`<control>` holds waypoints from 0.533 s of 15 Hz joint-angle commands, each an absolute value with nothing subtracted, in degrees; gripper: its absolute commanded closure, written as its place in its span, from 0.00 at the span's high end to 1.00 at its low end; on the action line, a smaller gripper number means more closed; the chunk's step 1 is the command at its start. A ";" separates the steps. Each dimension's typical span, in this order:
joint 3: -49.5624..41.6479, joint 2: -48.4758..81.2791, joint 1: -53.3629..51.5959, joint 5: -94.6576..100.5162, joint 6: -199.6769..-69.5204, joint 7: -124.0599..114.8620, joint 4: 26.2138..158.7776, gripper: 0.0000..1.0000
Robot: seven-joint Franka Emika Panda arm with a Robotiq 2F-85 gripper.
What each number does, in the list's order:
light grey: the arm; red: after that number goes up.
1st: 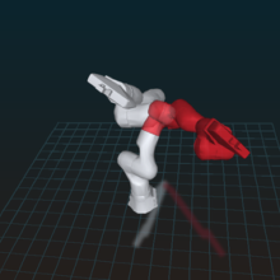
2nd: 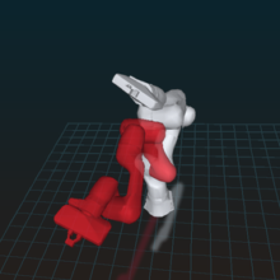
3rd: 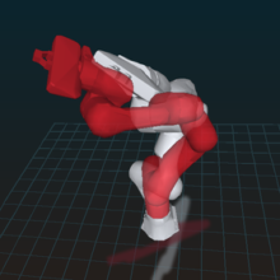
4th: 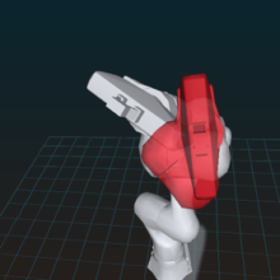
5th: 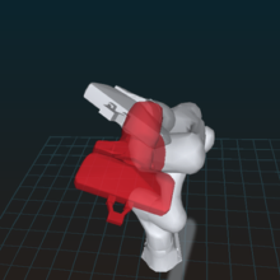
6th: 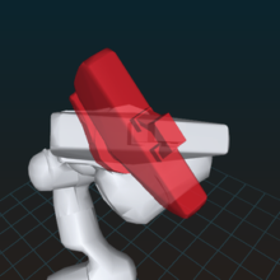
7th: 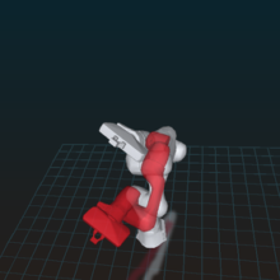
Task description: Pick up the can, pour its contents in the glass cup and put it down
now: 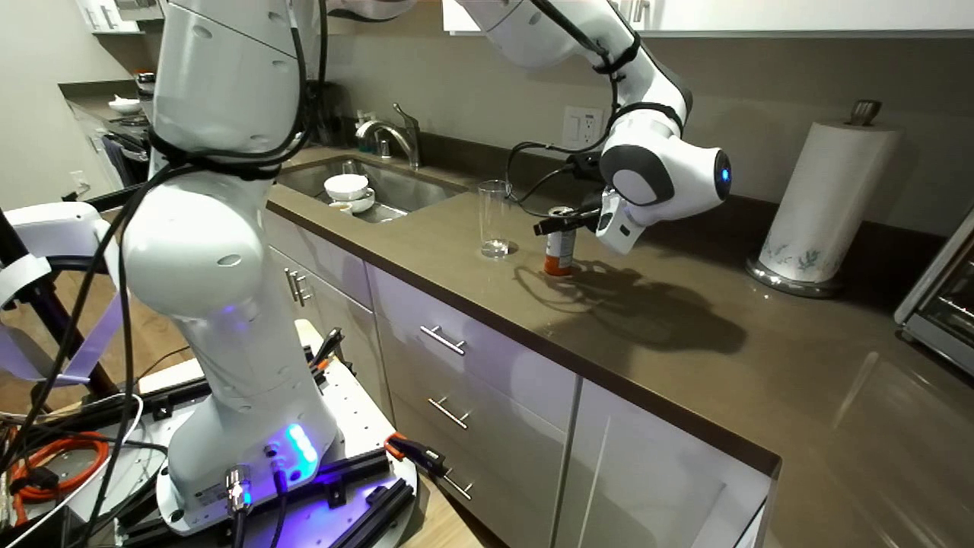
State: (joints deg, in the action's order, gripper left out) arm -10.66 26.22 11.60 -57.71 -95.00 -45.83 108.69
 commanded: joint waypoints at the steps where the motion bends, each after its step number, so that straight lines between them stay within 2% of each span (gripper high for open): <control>1: -10.69 28.74 12.71 -56.74 -89.38 -42.39 105.02 1.00; 8: -11.23 32.19 12.73 -54.75 -82.79 -38.69 100.84 1.00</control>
State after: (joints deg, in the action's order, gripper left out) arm -11.27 30.22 11.94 -56.24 -86.36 -40.83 103.73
